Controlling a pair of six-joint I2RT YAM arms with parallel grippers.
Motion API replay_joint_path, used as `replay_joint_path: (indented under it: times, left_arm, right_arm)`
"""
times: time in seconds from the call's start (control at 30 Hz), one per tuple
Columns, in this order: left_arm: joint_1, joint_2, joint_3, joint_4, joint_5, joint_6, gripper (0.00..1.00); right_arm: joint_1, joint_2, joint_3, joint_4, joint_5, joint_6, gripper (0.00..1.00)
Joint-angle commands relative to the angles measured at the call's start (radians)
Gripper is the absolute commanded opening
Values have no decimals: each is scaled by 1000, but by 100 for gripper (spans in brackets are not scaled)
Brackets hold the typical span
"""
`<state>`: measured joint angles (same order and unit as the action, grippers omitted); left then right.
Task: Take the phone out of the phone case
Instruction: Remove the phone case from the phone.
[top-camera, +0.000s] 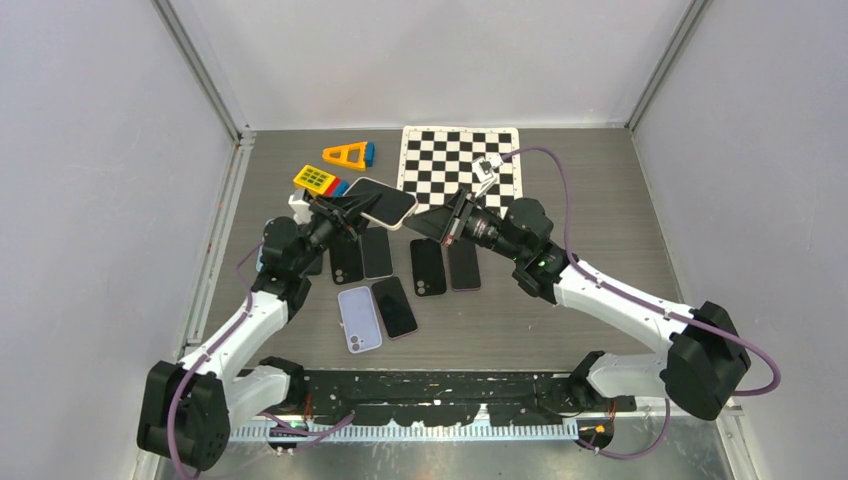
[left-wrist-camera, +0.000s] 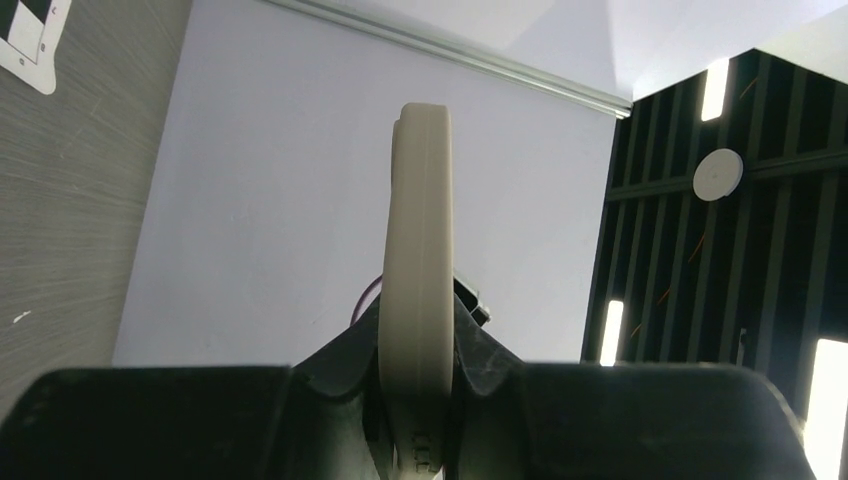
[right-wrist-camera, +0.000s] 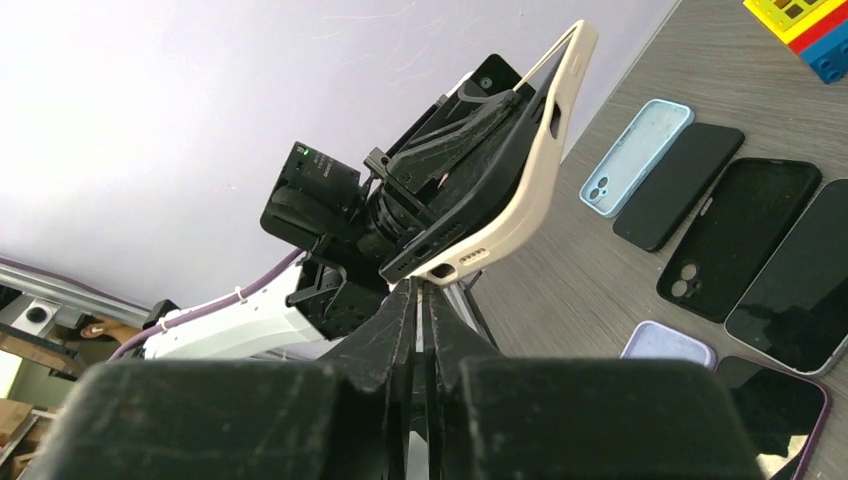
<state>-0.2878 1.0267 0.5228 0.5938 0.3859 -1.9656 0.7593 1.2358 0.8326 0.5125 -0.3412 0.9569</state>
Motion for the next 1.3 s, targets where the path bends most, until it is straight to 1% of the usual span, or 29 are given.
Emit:
replay_joint_path:
  times: [0.0,0.1,0.13,0.17,0.37,0.5,0.7,0.8,1.03,1.1,1.17,1.2,1.23,1.27]
  left_arm:
    - [-2,-41,10,95,18,-30,0]
    - [-1,-46,5,89,10,-31,0]
    - [-2,-45,4,91,8,-33,0]
    - [-2,-45,3,90,7,-35,0]
    - [-2,-34,1,99,2,-37,0]
    - [-2,-35,2,109,5,-50,0]
    - [-2,-51,7,104,7,-78,0]
    - [-2,-49,14,105,32,-92,0]
    - [-2,-68,19,114,43,-127,0]
    - [-2,-70,23,123,38,-139,0]
    - [-2,-66,29,146,37,-151,0]
    - [-2,-64,36,159,38,-151,0]
    - [-2,-58,46,166,45,-147,0]
    - [-2,-55,58,166,62,-139,0]
  right_arm:
    - [-2,35,29,139,37,65,10]
    - [-2,34,7,206,17,92,5]
    - [-2,31,4,234,11,93,2]
    - [-2,23,-3,251,1,94,1]
    - [-2,-3,-20,298,-16,106,1]
    - [-2,-5,-12,229,22,95,1]
    - [-2,47,-11,222,57,106,1]
    - [-2,75,-16,233,68,114,2]
    - [-2,139,-8,232,120,145,9]
    - [-2,173,1,239,128,161,15]
    - [-2,197,5,241,137,180,23]
    - [-2,203,7,240,140,185,29]
    - [-2,213,11,237,147,198,32]
    - [-2,217,15,221,151,203,39]
